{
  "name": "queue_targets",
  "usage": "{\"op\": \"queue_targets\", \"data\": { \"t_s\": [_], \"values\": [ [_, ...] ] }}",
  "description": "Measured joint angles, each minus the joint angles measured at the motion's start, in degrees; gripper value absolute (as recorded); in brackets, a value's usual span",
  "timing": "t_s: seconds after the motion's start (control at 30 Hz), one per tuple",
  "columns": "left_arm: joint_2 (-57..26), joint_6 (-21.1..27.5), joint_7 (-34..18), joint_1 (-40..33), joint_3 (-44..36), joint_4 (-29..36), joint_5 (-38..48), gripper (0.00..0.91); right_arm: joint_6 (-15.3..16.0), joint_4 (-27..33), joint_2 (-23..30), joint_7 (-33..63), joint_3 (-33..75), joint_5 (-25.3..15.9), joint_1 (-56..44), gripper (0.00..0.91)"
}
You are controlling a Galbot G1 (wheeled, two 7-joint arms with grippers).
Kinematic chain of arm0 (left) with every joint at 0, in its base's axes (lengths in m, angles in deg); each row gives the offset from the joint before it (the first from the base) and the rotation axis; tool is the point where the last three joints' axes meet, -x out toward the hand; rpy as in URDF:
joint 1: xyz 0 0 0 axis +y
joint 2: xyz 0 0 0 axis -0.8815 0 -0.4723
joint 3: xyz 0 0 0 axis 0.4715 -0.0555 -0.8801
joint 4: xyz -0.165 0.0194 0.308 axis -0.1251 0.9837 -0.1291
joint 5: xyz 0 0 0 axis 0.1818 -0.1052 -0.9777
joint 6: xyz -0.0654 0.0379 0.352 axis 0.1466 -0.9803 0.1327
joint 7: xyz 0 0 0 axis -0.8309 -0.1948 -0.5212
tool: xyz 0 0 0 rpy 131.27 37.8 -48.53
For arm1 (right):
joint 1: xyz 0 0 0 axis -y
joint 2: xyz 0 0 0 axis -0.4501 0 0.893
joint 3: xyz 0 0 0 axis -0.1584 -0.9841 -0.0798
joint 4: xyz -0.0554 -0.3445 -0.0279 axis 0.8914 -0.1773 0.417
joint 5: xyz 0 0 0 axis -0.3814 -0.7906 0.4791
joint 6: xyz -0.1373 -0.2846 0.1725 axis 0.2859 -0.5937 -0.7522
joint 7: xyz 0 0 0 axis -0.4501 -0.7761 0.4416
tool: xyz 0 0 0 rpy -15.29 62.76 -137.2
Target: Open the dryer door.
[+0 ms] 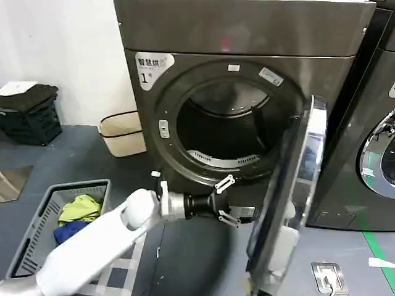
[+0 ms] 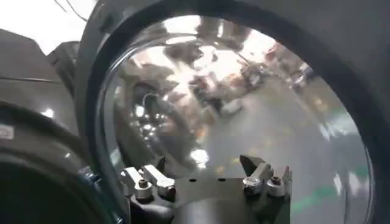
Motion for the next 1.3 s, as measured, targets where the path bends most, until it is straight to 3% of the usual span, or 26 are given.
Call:
{"op": "queue_targets", "data": {
  "t_s": [0.17, 0.37, 0.57, 1.3],
  "values": [
    [2.4, -0.1, -0.8, -2.0, -2.5, -1.6, -0.3, 0.907, 0.1, 4.2, -0.5, 3.4, 3.0, -2.1, 0.3, 0.907],
    [5.4, -0.4, -1.2, -5.0, -5.6, -4.0, -0.7, 0.907, 3.1, 7.6, -0.2, 6.6, 6.3, -6.1, 0.4, 0.907],
    [8.4, -0.6, -2.1, -7.7, -8.3, -6.5, -1.6, 0.907, 3.8, 10.6, -0.6, 8.9, 9.8, -9.0, -0.1, 0.907],
    [20.3, 4.8, -11.1, -14.7, -14.7, -14.4, -4.0, 0.907, 3.5, 7.9, 3.5, 9.0, 16.3, -6.2, -2.0, 0.907]
  ]
}}
